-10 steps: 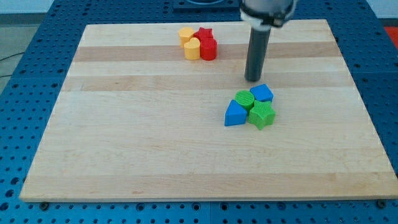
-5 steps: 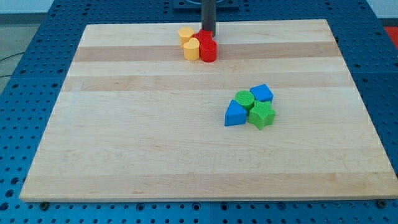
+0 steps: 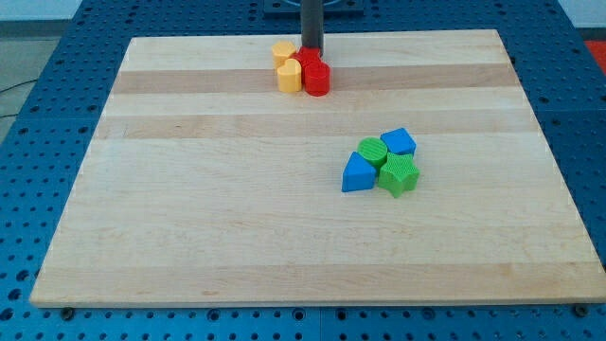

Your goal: Place the yellow hexagon left to the yellow heart

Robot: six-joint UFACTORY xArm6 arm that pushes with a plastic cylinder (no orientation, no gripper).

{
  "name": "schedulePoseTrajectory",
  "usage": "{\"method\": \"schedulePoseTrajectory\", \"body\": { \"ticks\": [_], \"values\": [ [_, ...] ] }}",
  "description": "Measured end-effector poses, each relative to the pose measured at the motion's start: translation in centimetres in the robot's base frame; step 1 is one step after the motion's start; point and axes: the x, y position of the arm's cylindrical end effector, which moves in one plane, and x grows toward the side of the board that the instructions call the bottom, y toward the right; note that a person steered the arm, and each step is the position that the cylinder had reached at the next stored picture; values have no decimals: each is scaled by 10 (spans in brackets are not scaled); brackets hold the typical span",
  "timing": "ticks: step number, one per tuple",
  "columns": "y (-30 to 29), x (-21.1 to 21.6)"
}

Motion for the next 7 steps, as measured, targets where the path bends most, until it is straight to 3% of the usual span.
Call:
{"method": "schedulePoseTrajectory", "body": {
  "ticks": [3, 4, 5, 6, 7],
  "values": [
    [-2, 24],
    [-31, -14],
    [-56, -17],
    [-14, -6],
    [-22, -6]
  ]
}}
